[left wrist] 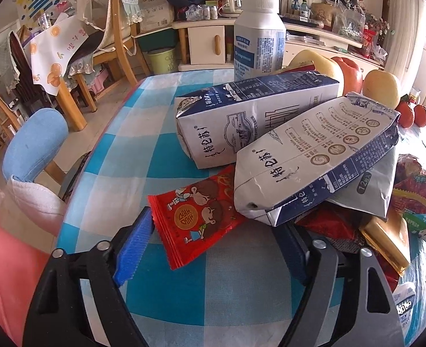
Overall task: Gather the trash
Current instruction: 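Grasp red cartoon snack packet with left tool while right tool grasps yellow chip bag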
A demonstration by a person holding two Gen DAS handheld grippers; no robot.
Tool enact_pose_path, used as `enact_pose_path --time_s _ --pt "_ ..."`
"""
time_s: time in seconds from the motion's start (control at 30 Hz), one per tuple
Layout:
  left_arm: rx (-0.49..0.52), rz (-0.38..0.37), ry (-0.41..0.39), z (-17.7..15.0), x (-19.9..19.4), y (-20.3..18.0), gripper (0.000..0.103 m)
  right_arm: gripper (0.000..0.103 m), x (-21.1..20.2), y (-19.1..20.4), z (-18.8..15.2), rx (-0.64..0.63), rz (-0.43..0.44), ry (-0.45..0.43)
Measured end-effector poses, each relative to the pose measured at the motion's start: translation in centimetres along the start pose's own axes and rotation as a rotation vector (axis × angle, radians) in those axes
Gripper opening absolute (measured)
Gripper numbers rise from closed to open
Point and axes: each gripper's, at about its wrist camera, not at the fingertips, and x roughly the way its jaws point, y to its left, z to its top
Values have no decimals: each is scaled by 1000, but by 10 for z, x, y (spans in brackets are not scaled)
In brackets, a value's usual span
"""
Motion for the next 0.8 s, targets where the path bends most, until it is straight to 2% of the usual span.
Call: enact_pose_path --time_s 0.2,0.37,0.43,0.53,0.8 --pt "25 -8 1 -4 -7 -4 66 98 8 4 1 -54 -22 -3" --pt "37 -15 1 -12 -17 -9 63 98 16 10 1 -124 -54 0" --pt "11 -54 8 -14 -22 -7 62 98 17 9 2 -129 -59 -2" --pt "-4 -88 13 -20 -29 -6 61 98 14 7 5 -109 -33 -15" --pt "61 -115 -8 -37 -54 -21 61 98 -4 24 11 -134 68 -109"
